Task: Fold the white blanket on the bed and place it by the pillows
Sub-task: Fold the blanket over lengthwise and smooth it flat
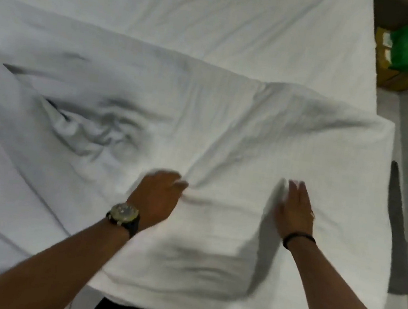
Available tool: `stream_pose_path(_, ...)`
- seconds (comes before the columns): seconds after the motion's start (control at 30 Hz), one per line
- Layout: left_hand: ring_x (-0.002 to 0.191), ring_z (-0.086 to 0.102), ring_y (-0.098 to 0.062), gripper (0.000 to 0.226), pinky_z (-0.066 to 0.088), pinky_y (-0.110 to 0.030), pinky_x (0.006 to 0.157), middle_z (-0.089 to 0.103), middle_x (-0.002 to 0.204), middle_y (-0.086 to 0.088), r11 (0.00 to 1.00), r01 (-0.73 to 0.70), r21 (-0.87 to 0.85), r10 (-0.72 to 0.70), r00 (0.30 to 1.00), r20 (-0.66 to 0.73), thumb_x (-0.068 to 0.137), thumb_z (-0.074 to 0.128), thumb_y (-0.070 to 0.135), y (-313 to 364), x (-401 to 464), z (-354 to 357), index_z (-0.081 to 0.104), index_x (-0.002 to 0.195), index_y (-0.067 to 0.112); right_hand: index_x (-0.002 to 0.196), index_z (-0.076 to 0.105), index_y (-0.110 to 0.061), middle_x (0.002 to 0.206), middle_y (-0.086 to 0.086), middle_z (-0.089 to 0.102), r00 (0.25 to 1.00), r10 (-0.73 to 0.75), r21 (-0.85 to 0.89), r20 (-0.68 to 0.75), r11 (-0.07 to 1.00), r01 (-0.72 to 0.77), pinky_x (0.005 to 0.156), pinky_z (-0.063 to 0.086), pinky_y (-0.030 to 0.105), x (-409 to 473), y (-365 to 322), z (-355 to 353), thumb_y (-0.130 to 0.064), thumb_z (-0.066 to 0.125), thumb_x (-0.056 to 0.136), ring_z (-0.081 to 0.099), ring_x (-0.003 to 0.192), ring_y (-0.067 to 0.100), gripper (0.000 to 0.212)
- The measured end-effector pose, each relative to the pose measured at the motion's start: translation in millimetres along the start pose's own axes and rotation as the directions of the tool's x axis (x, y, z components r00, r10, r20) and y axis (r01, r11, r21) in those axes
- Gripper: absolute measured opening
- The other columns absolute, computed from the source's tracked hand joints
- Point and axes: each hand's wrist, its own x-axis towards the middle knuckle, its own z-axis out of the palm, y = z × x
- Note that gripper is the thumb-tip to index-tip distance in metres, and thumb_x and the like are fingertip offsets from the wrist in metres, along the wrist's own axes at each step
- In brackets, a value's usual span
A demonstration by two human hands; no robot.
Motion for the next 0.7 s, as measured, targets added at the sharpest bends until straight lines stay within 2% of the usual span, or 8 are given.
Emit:
stream_pose_path(0.1, 0.091, 0.069, -0.042, 0.034, 0.056, -0.051, 0.074, 0.07, 0.109, -0.022, 0.992, 0.042, 0.121, -0.03, 0.995, -0.096, 0.086, 0.048, 0.018, -58.1, 87.9, -28.0, 0.073, 0.107, 0.007, 0.142, 0.044, -0.009, 0.152, 0.016, 0.035, 0.949, -0.157, 0.058, -0.272, 0.982, 0.179, 0.106, 0.035, 0.046, 62.5, -79.0, -23.9, -0.011, 0.054, 0.088, 0.035, 0.139, 0.031, 0.054)
stream_pose_path(0.2, 0.119, 0.055, -0.048, 0.04, 0.045, -0.058, 0.093, 0.056, 0.133, -0.027, 0.966, 0.114, 0.232, -0.112, 0.994, -0.022, 0.091, 0.051, 0.014, -107.9, 167.8, -49.6, 0.06, 0.128, 0.003, 0.141, 0.045, -0.007, 0.15, 0.02, 0.037, 0.884, -0.272, -0.041, -0.38, 0.96, 0.277, 0.109, 0.032, 0.047, 133.4, -115.8, -47.2, -0.008, 0.051, 0.086, 0.034, 0.139, 0.035, 0.055)
stream_pose_path(0.3, 0.139, 0.032, -0.041, 0.055, 0.031, -0.053, 0.108, 0.039, 0.15, -0.021, 0.933, 0.157, 0.325, -0.197, 0.976, 0.094, 0.099, 0.046, 0.038, -137.8, 239.0, -59.4, 0.042, 0.143, 0.005, 0.149, 0.032, -0.013, 0.156, 0.016, 0.027, 0.926, -0.265, -0.145, -0.269, 0.962, 0.233, 0.111, 0.027, 0.055, 195.2, -112.7, -62.7, -0.023, 0.053, 0.092, 0.02, 0.145, 0.035, 0.061)
stream_pose_path(0.43, 0.139, 0.031, -0.036, 0.097, 0.018, -0.052, 0.115, 0.043, 0.146, -0.017, 0.872, 0.051, 0.486, -0.176, 0.96, 0.216, 0.082, 0.02, 0.083, -145.2, 297.1, -32.0, 0.036, 0.143, 0.01, 0.152, 0.02, -0.023, 0.159, 0.004, 0.021, 0.988, -0.155, -0.264, -0.014, 0.953, 0.145, 0.114, 0.01, 0.058, 244.2, -85.7, -72.6, -0.071, 0.043, 0.086, 0.006, 0.148, 0.027, 0.085)
stream_pose_path(0.5, 0.12, 0.051, -0.039, 0.094, 0.03, -0.05, 0.106, 0.058, 0.126, -0.021, 0.87, -0.009, 0.494, -0.089, 0.981, 0.175, 0.081, 0.019, 0.085, -149.7, 300.1, -15.1, 0.049, 0.128, 0.009, 0.141, 0.038, -0.019, 0.145, 0.011, 0.044, 0.98, -0.194, -0.306, -0.032, 0.936, 0.175, 0.111, 0.012, 0.061, 253.5, -73.2, -64.2, -0.079, 0.032, 0.084, 0.027, 0.141, 0.032, 0.083)
stream_pose_path(0.57, 0.094, 0.062, -0.04, 0.082, 0.04, -0.042, 0.078, 0.065, 0.103, -0.023, 0.866, -0.024, 0.5, -0.02, 0.996, 0.082, 0.086, 0.023, 0.08, -167.7, 300.8, -21.6, 0.055, 0.113, 0.009, 0.108, 0.056, -0.008, 0.105, 0.024, 0.064, 0.935, -0.317, -0.399, -0.16, 0.887, 0.233, 0.098, 0.032, 0.057, 259.4, -70.6, -54.0, -0.081, 0.02, 0.083, 0.057, 0.104, 0.041, 0.085)
stream_pose_path(0.63, 0.08, 0.063, -0.04, 0.081, 0.038, -0.039, 0.066, 0.066, 0.092, -0.023, 0.834, -0.013, 0.552, -0.016, 0.999, 0.047, 0.086, 0.022, 0.08, -193.9, 297.4, -43.5, 0.055, 0.106, 0.009, 0.084, 0.053, -0.003, 0.077, 0.028, 0.063, 0.876, -0.428, -0.436, -0.224, 0.847, 0.303, 0.078, 0.039, 0.048, 270.9, -84.8, -46.7, -0.079, 0.019, 0.085, 0.062, 0.074, 0.043, 0.083)
stream_pose_path(0.7, 0.078, 0.062, -0.04, 0.086, 0.038, -0.039, 0.065, 0.065, 0.09, -0.023, 0.805, 0.018, 0.593, -0.054, 0.998, 0.044, 0.084, 0.017, 0.084, -214.4, 300.2, -60.7, 0.054, 0.104, 0.009, 0.083, 0.054, -0.001, 0.076, 0.03, 0.062, 0.855, -0.455, -0.446, -0.249, 0.838, 0.316, 0.077, 0.039, 0.049, 293.0, -105.6, -43.2, -0.069, 0.035, 0.09, 0.061, 0.073, 0.045, 0.071)
